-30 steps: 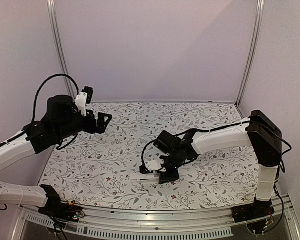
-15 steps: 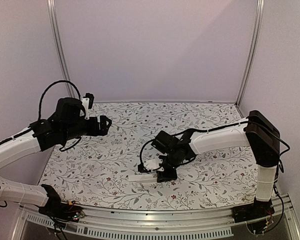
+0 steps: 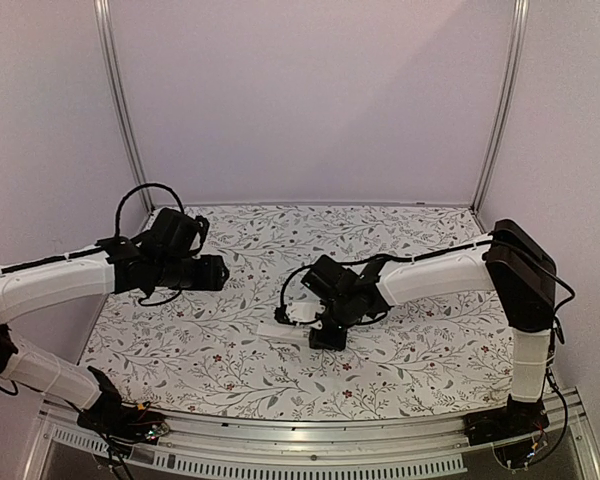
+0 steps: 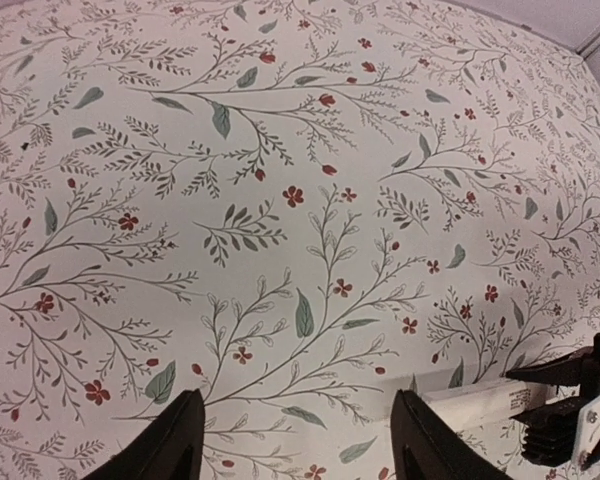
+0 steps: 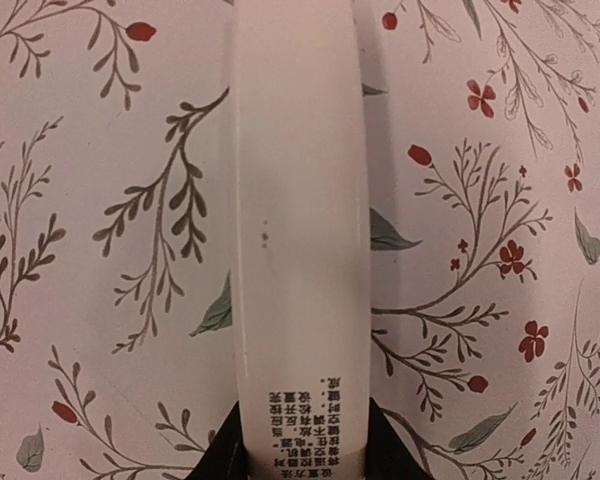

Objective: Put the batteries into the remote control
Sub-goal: Hold the remote control at the center of the board, then load the battery cover onto the remote control without the battery cover.

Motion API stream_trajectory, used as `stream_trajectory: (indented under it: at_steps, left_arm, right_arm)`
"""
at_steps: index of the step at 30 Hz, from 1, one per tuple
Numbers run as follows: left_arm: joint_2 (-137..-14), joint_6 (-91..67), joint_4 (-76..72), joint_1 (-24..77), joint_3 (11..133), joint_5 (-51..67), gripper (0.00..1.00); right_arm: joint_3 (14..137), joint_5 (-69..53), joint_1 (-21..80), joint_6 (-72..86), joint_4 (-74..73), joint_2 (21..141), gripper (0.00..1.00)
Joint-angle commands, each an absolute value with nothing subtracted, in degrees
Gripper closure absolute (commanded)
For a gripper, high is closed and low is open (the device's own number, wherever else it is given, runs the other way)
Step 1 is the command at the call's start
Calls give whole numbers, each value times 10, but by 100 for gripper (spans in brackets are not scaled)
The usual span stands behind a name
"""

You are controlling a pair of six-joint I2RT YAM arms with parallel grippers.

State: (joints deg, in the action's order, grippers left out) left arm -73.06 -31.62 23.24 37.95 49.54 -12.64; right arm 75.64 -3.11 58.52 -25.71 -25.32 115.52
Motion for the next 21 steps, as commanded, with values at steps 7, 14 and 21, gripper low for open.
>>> stream_trajectory:
  at_steps: [7,14,21]
  left_arm:
    - [-816,-315,178,386,446,-39,47]
    - [-876,-303,112,393,426,-4,55]
    - [-945,-283,86,397,454,-4,58]
  right_arm:
    - [763,16,562,-201,-242,1197,78]
    - [759,7,562,-202,-243,1197,75]
    - [762,-3,563,-207,-249,1199,71]
